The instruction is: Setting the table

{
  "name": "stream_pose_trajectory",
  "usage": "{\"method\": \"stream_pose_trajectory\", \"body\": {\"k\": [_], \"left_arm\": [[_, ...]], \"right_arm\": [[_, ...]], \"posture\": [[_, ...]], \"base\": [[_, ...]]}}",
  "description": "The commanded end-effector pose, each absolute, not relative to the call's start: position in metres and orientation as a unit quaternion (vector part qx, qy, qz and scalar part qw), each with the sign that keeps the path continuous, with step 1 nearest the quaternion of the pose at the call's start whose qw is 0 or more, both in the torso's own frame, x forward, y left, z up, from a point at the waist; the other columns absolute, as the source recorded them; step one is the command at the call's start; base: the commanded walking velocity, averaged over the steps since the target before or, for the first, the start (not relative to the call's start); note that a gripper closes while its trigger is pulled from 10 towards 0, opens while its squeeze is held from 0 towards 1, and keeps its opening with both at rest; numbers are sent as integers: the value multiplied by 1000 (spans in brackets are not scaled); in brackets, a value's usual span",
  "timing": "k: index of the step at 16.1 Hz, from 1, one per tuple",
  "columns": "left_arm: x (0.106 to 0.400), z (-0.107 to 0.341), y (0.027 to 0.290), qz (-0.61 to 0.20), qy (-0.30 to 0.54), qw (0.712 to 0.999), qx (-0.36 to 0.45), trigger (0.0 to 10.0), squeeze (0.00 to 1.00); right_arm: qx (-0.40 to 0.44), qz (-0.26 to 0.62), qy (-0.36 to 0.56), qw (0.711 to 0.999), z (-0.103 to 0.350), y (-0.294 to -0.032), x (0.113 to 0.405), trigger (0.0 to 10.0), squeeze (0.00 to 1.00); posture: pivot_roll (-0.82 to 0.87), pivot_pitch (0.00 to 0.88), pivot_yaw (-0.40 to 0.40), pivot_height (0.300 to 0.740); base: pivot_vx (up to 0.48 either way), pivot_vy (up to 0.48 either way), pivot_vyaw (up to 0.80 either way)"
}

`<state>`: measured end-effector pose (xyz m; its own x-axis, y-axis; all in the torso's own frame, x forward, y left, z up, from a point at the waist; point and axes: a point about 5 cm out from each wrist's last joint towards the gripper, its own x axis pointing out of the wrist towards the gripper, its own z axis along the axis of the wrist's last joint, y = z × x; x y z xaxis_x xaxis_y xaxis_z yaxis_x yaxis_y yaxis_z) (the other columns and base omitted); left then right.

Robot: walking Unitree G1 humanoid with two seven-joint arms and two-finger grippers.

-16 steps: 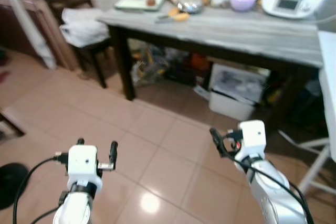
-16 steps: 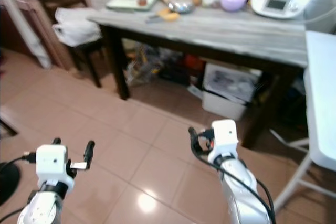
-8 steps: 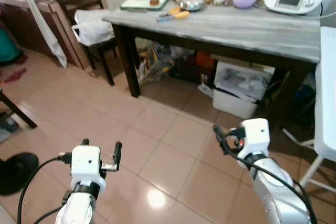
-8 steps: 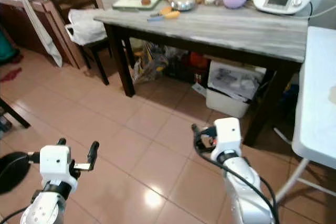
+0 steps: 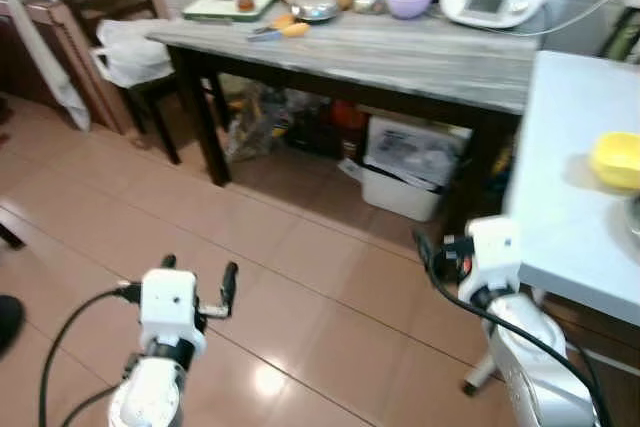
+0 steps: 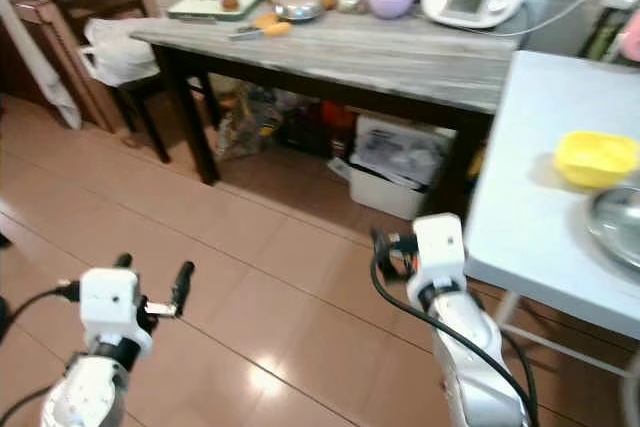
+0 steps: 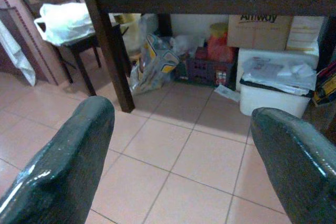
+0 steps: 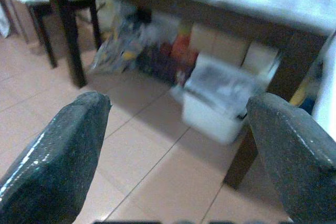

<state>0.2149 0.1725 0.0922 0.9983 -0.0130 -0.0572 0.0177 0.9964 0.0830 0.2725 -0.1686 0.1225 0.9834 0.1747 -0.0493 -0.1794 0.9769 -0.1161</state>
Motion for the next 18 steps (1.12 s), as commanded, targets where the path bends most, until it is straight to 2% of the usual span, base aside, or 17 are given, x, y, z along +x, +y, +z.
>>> {"method": "stream_pose_trajectory", "body": {"k": [1,6,18], "left_arm": [[217,105,180,11,7,999,49,10000,0],[222,118,177,9,-19,999,45,10000,0],[226,120,170,4,-19,999,39,10000,0]], "right_arm": [[-77,108,-39,990,150,-158,275,10000,0],[-100,109,-39,988,147,-160,264,10000,0],[-105,114,-34,987,146,-158,260,10000,0]], "posture": [[-125,85,44,740],[-141,88,43,740],[-137,95,42,740]], "base": [[0,-368,0],[0,-364,0],[0,-317,-746]]}}
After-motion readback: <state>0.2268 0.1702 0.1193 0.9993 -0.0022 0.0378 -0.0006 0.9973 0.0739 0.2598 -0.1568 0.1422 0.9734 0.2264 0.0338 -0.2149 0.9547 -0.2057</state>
